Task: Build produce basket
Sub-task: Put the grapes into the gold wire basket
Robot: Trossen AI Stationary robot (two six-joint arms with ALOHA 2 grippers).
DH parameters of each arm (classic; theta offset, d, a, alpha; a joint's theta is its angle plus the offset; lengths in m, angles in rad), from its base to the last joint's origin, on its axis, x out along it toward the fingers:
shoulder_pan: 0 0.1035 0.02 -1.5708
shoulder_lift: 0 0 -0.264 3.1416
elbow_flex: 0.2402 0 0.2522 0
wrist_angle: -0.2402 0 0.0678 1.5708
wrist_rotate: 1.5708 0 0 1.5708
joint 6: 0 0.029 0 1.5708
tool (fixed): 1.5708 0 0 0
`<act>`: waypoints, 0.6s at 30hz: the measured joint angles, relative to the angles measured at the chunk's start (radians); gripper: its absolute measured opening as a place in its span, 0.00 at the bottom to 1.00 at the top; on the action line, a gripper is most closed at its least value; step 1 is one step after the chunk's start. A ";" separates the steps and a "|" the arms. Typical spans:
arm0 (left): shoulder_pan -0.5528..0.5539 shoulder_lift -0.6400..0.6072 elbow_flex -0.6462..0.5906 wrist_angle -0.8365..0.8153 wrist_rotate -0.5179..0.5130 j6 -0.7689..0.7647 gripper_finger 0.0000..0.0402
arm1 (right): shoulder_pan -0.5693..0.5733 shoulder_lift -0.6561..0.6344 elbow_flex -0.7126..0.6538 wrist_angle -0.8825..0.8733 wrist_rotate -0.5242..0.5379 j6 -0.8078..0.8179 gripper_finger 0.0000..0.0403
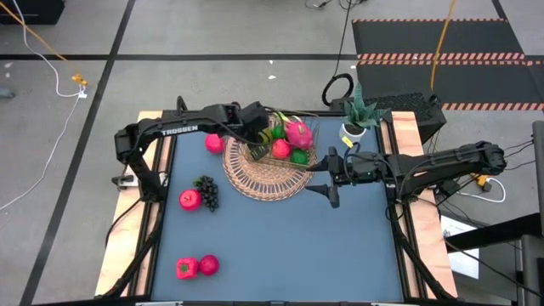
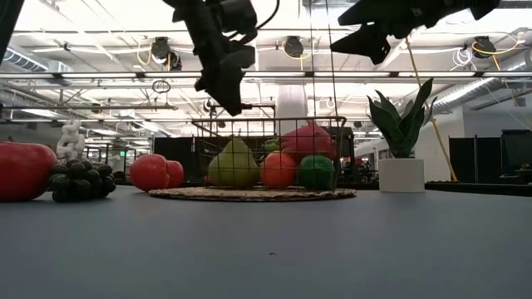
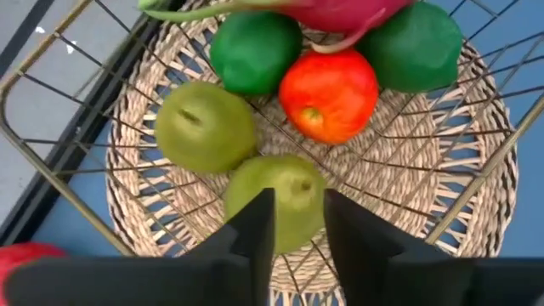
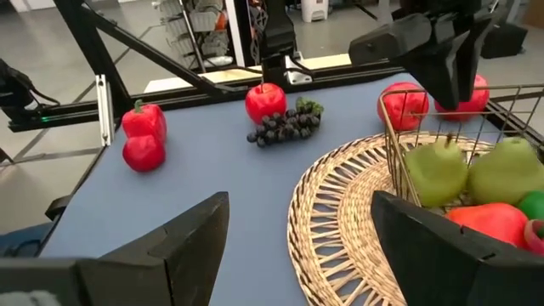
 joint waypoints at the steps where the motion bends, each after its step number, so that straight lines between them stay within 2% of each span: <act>1: 0.003 -0.003 0.000 0.000 0.000 0.005 0.31 | 0.000 0.000 0.000 0.000 0.000 0.000 0.70; 9: -0.025 -0.111 0.000 -0.063 -0.019 -0.031 0.51 | 0.000 0.013 -0.031 0.032 0.001 0.024 0.70; 14: -0.138 -0.208 0.000 -0.084 -0.159 -0.072 0.56 | 0.000 0.026 -0.123 0.113 -0.005 0.061 0.70; 18: -0.263 -0.289 -0.048 -0.053 -0.244 -0.108 0.56 | 0.031 0.027 -0.181 0.155 -0.060 0.140 0.70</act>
